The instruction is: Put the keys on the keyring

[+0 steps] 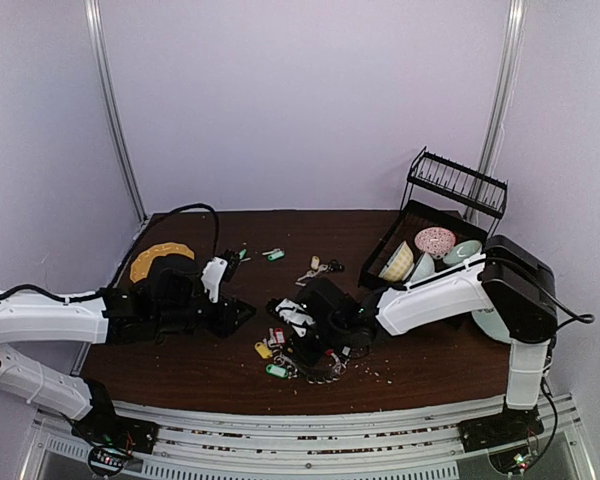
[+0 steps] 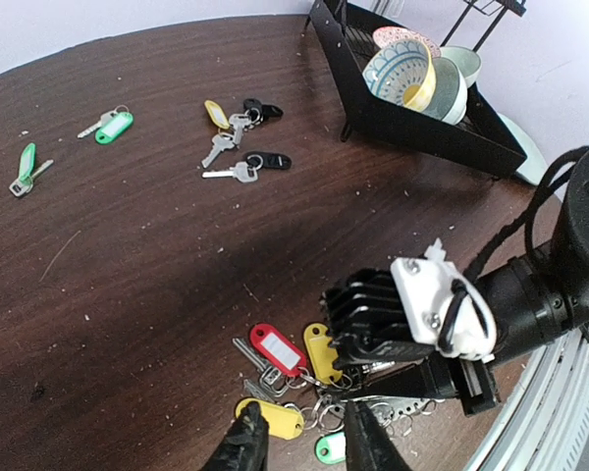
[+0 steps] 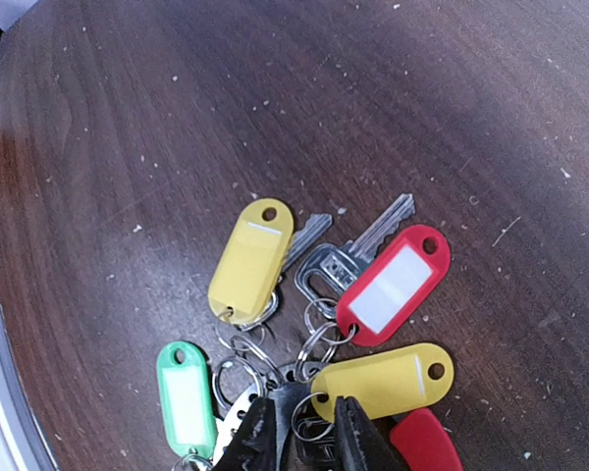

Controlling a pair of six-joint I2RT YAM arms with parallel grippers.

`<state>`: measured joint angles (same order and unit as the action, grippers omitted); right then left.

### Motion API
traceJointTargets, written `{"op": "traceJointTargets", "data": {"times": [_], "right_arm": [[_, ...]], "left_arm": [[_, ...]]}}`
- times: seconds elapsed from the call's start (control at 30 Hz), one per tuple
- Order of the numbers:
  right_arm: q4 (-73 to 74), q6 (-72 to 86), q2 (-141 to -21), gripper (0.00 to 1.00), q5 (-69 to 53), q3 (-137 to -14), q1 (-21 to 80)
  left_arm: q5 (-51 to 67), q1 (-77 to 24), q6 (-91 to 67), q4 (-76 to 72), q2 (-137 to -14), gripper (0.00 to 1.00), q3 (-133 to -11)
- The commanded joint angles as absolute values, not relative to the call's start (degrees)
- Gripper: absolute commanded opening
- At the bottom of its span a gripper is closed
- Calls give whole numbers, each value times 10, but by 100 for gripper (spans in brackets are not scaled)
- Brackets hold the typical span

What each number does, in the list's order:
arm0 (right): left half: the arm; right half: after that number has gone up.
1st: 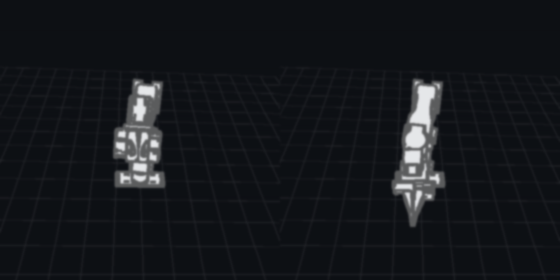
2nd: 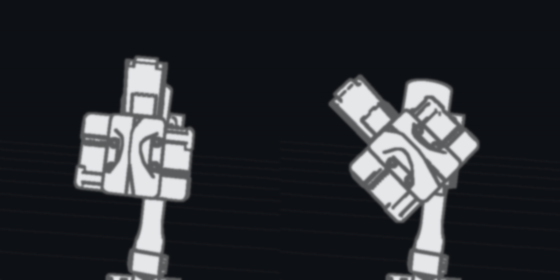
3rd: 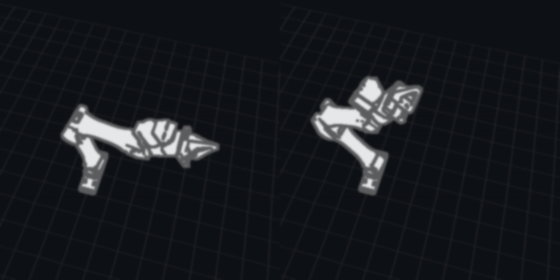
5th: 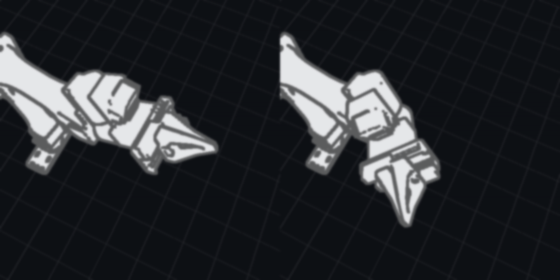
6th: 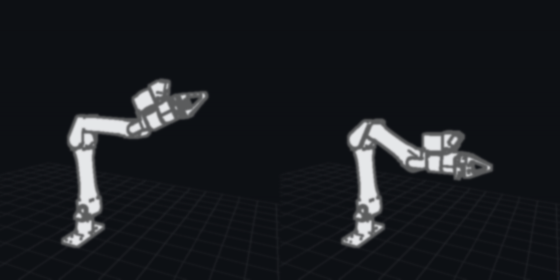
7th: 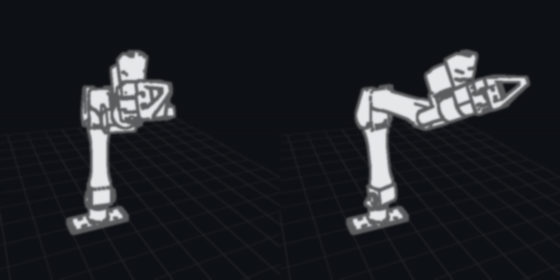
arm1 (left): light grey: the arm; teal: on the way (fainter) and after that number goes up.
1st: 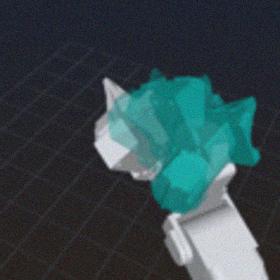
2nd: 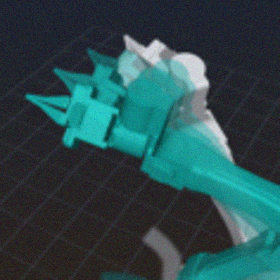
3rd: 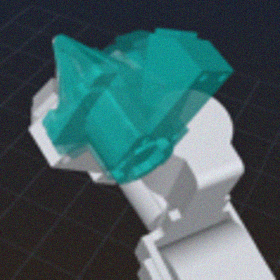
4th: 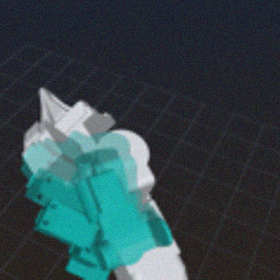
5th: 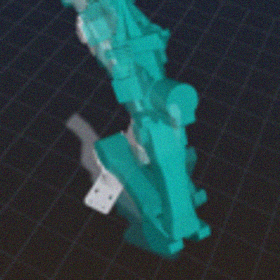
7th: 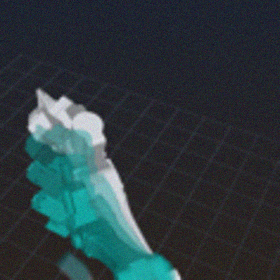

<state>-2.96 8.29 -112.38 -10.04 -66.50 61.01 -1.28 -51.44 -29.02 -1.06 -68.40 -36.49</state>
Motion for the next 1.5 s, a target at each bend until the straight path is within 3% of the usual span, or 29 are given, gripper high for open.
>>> {"op": "traceJointTargets", "data": {"times": [0.0,0.3,0.73,0.9,1.0,1.47], "right_arm": [[-5,67,-1136,22,-84,-691,612],[17,54,-1153,18,-53,-701,623],[65,36,-1163,19,-3,-716,640],[74,39,-1161,2,33,-719,640],[86,41,-1154,0,48,-728,639],[24,71,-969,0,-40,-654,603]], "left_arm": [[-25,-509,-277,-26,-670,29,-362],[-19,-508,-270,-24,-682,28,-368],[-15,-508,-261,-17,-682,28,-374],[-18,-508,-259,-14,-680,28,-376],[-17,-508,-259,-12,-679,28,-378],[25,-508,-235,-31,-668,28,-378]]}}
